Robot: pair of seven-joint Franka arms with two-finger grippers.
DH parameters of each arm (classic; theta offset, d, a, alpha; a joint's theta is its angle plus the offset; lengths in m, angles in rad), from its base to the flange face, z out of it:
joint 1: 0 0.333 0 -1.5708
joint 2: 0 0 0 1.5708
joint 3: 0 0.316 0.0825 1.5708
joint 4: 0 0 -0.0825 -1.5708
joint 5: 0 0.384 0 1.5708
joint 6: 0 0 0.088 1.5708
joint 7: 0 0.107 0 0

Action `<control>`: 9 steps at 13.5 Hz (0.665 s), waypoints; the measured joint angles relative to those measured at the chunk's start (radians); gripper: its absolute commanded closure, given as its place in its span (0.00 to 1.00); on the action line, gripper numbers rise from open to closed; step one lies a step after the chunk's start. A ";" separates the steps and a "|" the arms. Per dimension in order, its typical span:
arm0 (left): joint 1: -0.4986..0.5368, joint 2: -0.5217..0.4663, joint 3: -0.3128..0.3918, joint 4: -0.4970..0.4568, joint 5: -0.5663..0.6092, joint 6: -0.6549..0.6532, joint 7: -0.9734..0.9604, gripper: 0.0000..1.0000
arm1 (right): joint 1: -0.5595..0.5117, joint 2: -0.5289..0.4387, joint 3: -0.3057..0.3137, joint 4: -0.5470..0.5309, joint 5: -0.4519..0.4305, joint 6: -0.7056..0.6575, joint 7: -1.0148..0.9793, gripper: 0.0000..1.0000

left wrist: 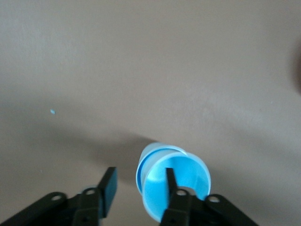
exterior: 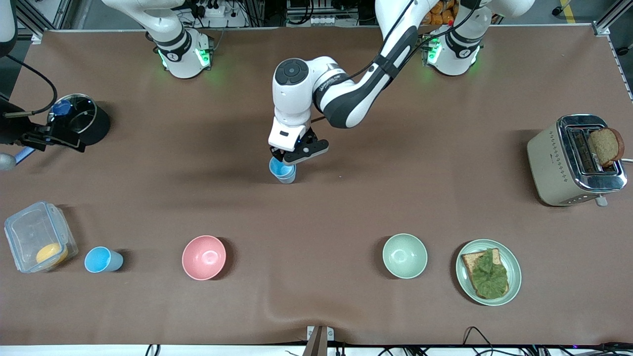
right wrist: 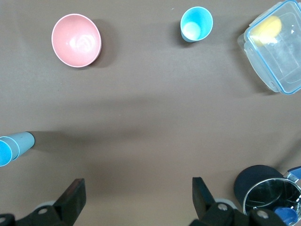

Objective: Stack blue cups with both arms

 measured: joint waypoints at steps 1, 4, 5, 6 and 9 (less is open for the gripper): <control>0.007 -0.012 0.007 0.008 0.025 -0.016 0.000 0.00 | 0.007 0.000 0.000 0.000 -0.001 -0.001 0.000 0.00; 0.087 -0.115 0.020 0.025 0.051 -0.113 0.030 0.00 | 0.017 0.000 0.000 0.000 -0.004 -0.002 0.000 0.00; 0.124 -0.156 0.021 0.026 0.051 -0.142 0.053 0.00 | 0.017 0.000 0.000 0.000 -0.010 -0.002 0.000 0.00; 0.160 -0.190 0.021 0.026 0.051 -0.163 0.070 0.00 | 0.017 0.000 -0.001 0.000 -0.018 -0.003 0.000 0.00; 0.253 -0.258 0.021 0.024 0.051 -0.203 0.113 0.00 | 0.018 0.000 0.000 0.000 -0.027 -0.004 0.000 0.00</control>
